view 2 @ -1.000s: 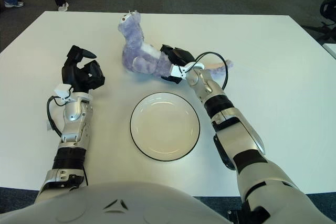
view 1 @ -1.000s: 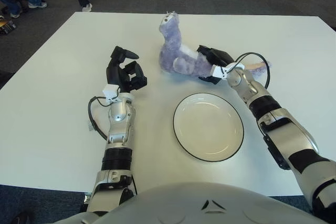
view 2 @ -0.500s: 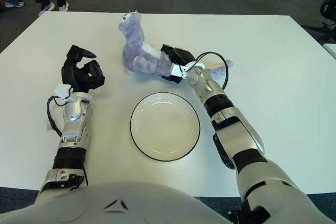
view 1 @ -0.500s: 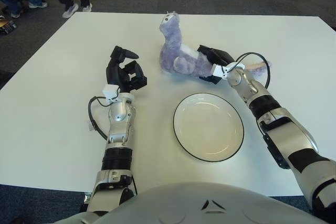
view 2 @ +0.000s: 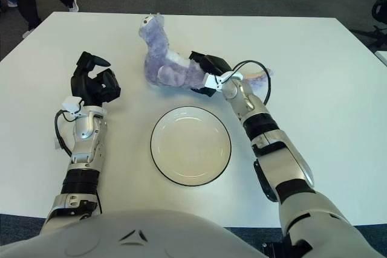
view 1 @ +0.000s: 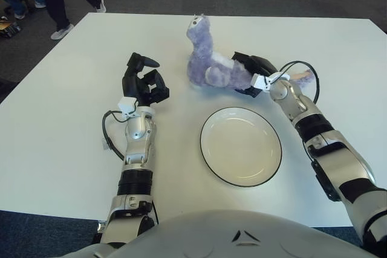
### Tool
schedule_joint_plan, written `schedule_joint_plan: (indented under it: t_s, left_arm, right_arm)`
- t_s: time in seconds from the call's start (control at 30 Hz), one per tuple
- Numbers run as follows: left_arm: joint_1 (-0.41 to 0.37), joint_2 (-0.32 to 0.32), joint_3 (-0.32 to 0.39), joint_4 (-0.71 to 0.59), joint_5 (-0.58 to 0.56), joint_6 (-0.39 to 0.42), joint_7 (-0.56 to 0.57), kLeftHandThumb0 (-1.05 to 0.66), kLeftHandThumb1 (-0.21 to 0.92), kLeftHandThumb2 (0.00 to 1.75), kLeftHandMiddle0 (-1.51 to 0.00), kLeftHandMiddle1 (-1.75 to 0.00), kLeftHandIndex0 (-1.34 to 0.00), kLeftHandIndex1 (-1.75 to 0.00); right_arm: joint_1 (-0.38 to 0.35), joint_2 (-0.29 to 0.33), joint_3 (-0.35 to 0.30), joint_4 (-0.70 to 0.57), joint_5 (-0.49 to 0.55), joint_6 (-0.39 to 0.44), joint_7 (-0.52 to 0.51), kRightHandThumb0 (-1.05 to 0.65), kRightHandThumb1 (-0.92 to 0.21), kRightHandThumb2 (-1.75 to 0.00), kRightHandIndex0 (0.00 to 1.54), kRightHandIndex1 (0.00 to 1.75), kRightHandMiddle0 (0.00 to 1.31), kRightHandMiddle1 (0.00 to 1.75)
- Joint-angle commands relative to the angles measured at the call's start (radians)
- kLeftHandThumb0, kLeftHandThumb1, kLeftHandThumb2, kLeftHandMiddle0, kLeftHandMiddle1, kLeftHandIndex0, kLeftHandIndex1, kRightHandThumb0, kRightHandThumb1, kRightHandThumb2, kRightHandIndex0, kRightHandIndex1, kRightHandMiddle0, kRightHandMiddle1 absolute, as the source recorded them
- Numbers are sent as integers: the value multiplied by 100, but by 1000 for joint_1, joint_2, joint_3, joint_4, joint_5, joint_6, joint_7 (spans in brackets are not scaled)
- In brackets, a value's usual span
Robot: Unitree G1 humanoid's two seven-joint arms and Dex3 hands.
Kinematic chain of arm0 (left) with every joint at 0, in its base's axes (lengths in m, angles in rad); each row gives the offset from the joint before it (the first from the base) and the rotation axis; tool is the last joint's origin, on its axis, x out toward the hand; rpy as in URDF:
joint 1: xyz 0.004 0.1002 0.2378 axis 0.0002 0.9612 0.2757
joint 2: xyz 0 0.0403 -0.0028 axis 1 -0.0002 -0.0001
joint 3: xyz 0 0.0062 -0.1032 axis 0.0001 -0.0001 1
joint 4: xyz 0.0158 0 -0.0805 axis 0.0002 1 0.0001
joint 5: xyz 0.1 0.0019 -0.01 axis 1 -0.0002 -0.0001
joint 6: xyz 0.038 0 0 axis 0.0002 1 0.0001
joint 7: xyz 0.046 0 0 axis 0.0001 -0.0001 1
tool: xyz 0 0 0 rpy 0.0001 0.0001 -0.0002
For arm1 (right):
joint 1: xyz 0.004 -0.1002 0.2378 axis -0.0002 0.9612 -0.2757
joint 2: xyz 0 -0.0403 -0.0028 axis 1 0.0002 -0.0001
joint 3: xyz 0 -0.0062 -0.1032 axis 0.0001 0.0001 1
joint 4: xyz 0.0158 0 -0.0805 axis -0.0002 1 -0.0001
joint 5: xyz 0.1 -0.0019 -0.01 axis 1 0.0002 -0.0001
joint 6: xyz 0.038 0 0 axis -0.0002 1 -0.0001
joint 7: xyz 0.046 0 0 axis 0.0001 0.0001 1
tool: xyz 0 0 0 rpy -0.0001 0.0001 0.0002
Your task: Put the doll into the plate.
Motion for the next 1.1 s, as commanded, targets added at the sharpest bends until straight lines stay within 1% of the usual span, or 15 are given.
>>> schedule_joint_plan:
  t_s: [0.0, 0.27, 0.37, 0.47, 0.67, 0.8, 1.07]
  left_arm:
    - [72, -12, 2, 70, -8, 1, -10, -46, 38, 123, -129, -175, -56, -175]
    - [64, -8, 6, 77, -13, 5, -18, -46, 38, 123, -129, -175, -56, -175]
    - [60, -7, 7, 82, -12, 3, -18, -46, 37, 124, -130, -175, -56, -175]
    - [58, -6, 8, 84, -12, 4, -18, -46, 37, 125, -130, -175, -57, -175]
    - [52, 0, 12, 94, -15, 3, -23, -46, 37, 124, -130, -175, -56, -175]
    - [47, 4, 13, 102, -16, 1, -27, -46, 38, 123, -131, -175, -56, -175]
    - [39, 6, 14, 114, -13, -2, -25, -45, 39, 122, -130, -175, -55, -175]
  right_arm:
    - [30, -29, -36, -82, 28, 11, 27, 54, -15, -152, 74, 175, 96, 175]
    - [69, -39, -77, -182, 33, 26, 27, 54, -15, -152, 75, 175, 97, 175]
    - [101, -61, -120, -282, 73, 43, 66, 53, -16, -151, 74, 175, 96, 175]
    - [123, -66, -146, -348, 88, 68, 87, 53, -17, -150, 73, 175, 95, 175]
    - [151, -61, -178, -421, 96, 96, 91, 52, -17, -149, 73, 175, 95, 175]
    - [170, -55, -207, -483, 119, 136, 104, 52, -17, -149, 72, 175, 94, 175]
    - [207, -55, -240, -582, 157, 192, 136, 52, -18, -149, 72, 175, 93, 175]
